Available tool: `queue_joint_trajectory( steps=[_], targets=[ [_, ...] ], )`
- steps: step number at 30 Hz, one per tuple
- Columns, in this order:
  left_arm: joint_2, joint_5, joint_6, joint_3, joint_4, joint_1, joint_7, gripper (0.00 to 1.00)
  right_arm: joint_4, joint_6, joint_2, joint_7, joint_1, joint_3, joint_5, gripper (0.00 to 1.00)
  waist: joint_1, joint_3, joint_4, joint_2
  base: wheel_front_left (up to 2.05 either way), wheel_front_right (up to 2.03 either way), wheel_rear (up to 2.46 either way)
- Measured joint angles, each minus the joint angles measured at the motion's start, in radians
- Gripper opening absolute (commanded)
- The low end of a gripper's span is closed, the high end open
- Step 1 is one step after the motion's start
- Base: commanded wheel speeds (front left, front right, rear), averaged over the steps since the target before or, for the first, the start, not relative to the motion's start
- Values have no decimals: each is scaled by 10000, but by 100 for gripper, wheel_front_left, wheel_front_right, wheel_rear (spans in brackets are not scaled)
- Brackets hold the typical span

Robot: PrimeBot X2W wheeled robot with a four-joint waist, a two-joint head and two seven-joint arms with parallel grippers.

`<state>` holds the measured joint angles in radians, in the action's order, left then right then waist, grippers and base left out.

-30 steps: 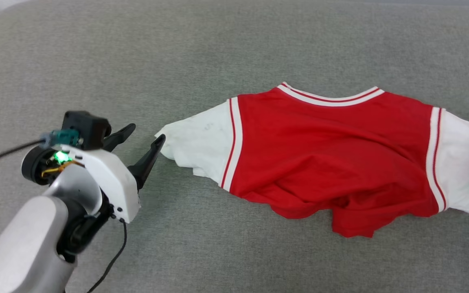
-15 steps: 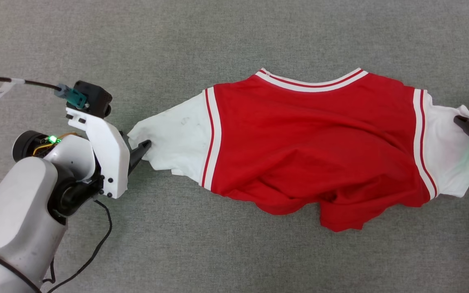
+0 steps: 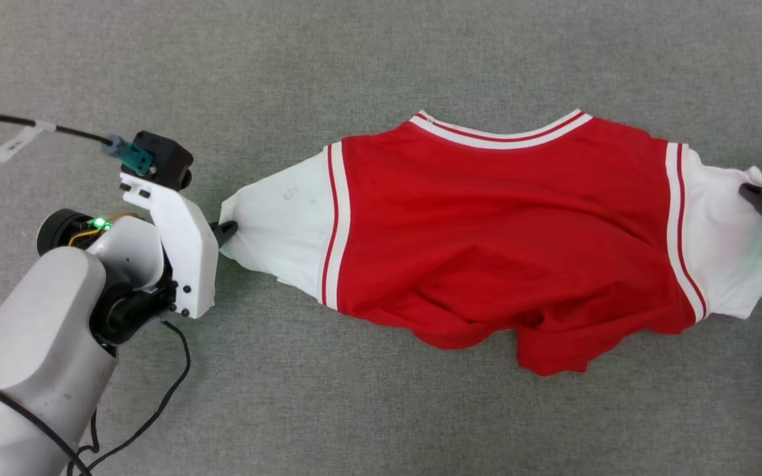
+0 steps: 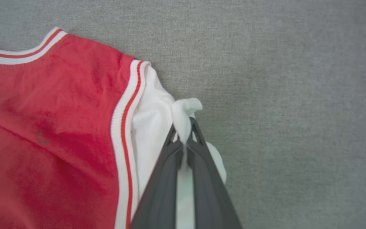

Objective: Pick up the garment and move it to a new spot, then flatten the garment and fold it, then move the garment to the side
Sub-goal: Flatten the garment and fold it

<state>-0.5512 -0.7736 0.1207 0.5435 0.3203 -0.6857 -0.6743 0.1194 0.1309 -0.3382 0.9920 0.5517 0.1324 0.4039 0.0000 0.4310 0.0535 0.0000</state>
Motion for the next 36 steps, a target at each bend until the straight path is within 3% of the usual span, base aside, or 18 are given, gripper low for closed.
queue_joint_trajectory(
  steps=[8,15,21,22,29,36],
  targets=[
    [-104,466,46,-46,128,51,1774,0,36,0,-389,-376,-25,10,150,0,0,-594,99,0,0,0,0],
    [-589,610,-169,-706,-886,239,3085,0,-291,0,-918,-1032,121,-309,483,0,0,-1438,140,0,0,0,0],
    [-1210,732,-786,-1346,-2499,827,3695,0,-1517,2,-1471,-1398,291,-506,516,0,0,-2250,98,0,0,0,0],
    [-1561,788,-1127,-1684,-3323,1179,3885,0,-2140,2,-1599,-1411,454,-520,548,0,0,-2617,58,0,0,0,0],
    [-2167,869,-1962,-2665,-5214,1640,4240,0,-3033,2,-1768,-1333,798,-485,777,0,0,-3285,-107,0,0,0,0],
    [-2383,631,-2353,-3538,-6019,1675,4529,0,-3586,2,-1804,-1396,1213,-428,838,0,-1,-3603,-219,0,0,0,0]
  ],
)
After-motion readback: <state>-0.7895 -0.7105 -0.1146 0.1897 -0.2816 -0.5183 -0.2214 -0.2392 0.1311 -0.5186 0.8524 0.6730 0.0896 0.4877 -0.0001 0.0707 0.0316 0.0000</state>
